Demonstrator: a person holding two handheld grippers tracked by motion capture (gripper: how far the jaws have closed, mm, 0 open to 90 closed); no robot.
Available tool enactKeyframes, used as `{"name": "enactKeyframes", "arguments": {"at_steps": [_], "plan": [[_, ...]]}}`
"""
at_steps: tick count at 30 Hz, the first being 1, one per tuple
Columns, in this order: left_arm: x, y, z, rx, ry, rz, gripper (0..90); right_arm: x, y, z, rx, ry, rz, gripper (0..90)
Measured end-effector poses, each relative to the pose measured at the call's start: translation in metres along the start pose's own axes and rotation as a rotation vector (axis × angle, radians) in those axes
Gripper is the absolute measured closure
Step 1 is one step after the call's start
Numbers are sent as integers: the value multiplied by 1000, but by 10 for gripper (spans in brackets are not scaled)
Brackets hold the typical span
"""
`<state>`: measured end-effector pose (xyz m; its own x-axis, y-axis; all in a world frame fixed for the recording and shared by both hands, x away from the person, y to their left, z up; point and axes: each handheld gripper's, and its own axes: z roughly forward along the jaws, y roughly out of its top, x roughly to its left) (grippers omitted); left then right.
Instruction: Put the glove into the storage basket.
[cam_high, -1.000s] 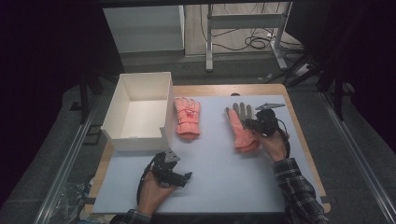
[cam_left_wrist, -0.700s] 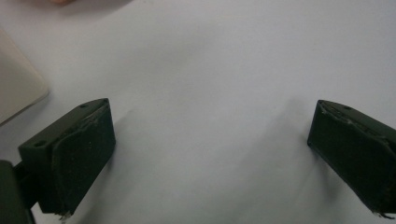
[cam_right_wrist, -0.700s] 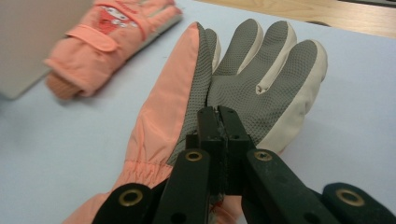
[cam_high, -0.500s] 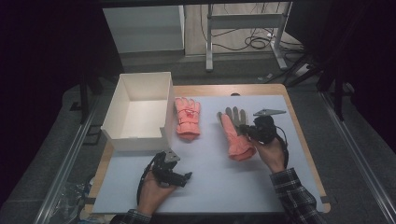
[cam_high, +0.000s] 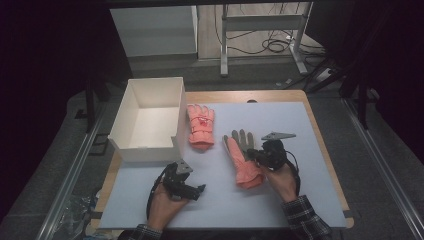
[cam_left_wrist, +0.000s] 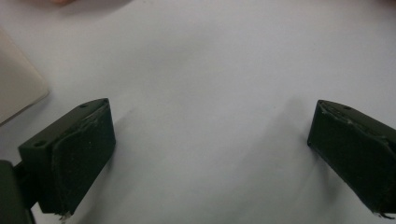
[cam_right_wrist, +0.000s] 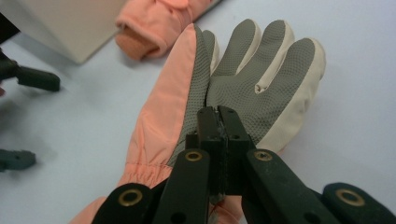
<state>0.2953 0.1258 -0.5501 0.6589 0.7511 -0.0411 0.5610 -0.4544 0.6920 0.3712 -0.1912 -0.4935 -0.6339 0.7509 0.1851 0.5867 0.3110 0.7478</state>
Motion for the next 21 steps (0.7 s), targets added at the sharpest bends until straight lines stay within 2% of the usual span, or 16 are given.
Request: {"name": "enactKeyframes", "arguments": {"at_steps": [3,5,9,13,16,18,21], "plan": [[0,0,0,0,0,0,9,-2,-3,1,8,4,-10,856],[0,0,0,0,0,0,9,-4,-3,-3,11,18,-27,782],[0,0,0,0,0,0,9,-6,-3,-14,6,1,-58,710],[0,0,0,0,0,0,9,-10,-7,-27,8,-28,-94,716],[0,0,0,0,0,0,9,-17,-15,-32,32,-44,-112,778],[0,0,0,0,0,0,9,-20,-23,-34,46,-33,-105,792],[0,0,0,0,0,0,9,-21,-37,-33,65,-7,-126,791]]}}
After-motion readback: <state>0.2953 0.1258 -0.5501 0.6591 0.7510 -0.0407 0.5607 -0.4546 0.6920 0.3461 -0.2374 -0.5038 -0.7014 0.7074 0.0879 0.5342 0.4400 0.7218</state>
